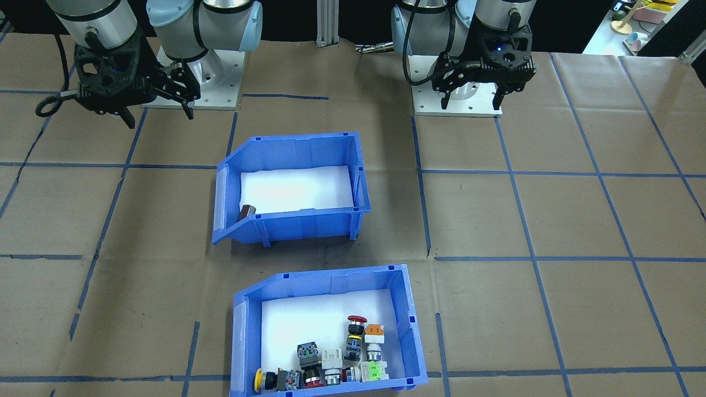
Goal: Place button box in front
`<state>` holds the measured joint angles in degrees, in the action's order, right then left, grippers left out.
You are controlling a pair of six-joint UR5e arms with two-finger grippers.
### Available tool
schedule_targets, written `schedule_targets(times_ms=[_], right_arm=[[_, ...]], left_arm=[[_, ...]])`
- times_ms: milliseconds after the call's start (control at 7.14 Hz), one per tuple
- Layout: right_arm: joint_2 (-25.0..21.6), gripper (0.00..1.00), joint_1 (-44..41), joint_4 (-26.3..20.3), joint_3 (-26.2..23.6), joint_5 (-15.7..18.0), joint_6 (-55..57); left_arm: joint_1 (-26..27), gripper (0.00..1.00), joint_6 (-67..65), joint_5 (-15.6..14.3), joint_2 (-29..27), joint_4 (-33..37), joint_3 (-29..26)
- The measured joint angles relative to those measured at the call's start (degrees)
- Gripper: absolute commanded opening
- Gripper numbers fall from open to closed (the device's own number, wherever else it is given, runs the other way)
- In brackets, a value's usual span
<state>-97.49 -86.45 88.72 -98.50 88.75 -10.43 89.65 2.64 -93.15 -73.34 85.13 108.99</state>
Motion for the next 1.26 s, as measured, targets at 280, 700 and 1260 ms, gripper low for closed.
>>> schedule_targets(times_ms=[280, 700, 1260], right_arm=[[-0.39, 1.0, -0.76, -0.68, 0.46, 0.43, 12.81], [-0.67, 1.0, -1.91, -0.4, 0.36, 2.34, 15.57], [-0.52, 1.0, -1.92, -0.31, 0.49, 2.59, 14.91]], left_arm=[[0.0, 0.99, 0.0, 0.07, 0.02, -0.32, -0.1], [0.0, 0.99, -0.06, 0.0, 0.21, -0.46, -0.24], [0.09, 0.99, -1.03, -0.03, 1.11, -0.1, -0.51]])
